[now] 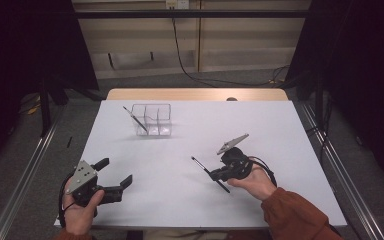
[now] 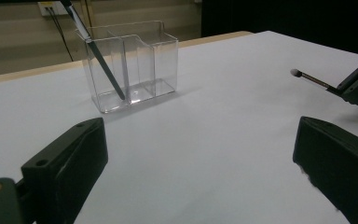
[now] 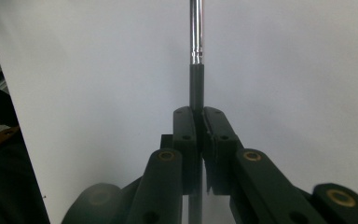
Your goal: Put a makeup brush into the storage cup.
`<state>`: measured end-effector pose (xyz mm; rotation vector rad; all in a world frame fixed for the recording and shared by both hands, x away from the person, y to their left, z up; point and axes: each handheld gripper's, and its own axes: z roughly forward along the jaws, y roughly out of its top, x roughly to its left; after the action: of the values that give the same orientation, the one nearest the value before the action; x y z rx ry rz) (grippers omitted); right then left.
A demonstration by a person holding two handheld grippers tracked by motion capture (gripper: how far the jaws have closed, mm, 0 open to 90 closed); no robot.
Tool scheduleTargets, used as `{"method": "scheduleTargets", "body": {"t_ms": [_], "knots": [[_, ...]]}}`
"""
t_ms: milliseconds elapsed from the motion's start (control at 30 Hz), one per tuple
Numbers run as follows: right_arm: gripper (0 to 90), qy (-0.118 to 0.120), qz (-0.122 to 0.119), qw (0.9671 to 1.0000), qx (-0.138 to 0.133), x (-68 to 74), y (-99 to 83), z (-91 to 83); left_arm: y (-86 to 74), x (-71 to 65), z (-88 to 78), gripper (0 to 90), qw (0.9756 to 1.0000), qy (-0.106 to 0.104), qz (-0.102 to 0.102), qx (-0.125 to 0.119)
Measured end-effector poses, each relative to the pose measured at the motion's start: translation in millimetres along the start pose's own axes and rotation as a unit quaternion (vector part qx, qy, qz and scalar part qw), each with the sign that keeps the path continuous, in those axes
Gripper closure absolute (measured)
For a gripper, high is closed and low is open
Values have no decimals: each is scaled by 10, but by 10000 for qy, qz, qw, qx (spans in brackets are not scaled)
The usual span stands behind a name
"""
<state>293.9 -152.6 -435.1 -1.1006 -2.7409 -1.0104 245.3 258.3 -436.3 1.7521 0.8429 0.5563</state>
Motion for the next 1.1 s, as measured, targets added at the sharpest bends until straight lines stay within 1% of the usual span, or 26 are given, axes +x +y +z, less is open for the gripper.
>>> {"method": "scheduleTargets", "body": {"t_ms": [67, 167, 233, 367, 500, 733, 867, 967, 1033, 1100], "knots": [[846, 45, 6, 10000, -83, -5, -20, 3, -1, 0, 1, 32, 10000, -4, -11, -5], [847, 53, -20, 9998, -203, -17, -47, 15, -2, 1, 2, 32, 10000, -4, -15, -4], [846, 60, 11, 9995, -318, -18, -56, 9, -2, 1, 2, 32, 10000, -5, -18, -7], [846, 77, -36, 9984, -552, -10, -63, -9, -2, 3, 2, 32, 10000, -2, -24, -8], [846, 83, -9, 9967, -803, -1, -68, -28, -2, 1, 2, 32, 10000, -7, -28, -15], [846, 90, -78, 9922, -1243, 0, -79, -75, -1, 2, -1, 32, 10000, 4, -28, -15], [846, 135, -94, 9902, -1390, 8, -78, -88, 0, 4, -3, 32, 10000, 5, -15, -14], [846, 155, -135, 9873, -1577, 13, -83, -126, -1, 1, -5, 32, 10000, -9, -14, -19], [846, 160, -121, 9848, -1725, 11, -94, -149, 1, 2, -7, 32, 10000, -10, -8, -19], [846, 169, -159, 9826, -1845, 8, -104, -166, 1, 3, -10, 32, 10000, 1, 3, -21]]}}
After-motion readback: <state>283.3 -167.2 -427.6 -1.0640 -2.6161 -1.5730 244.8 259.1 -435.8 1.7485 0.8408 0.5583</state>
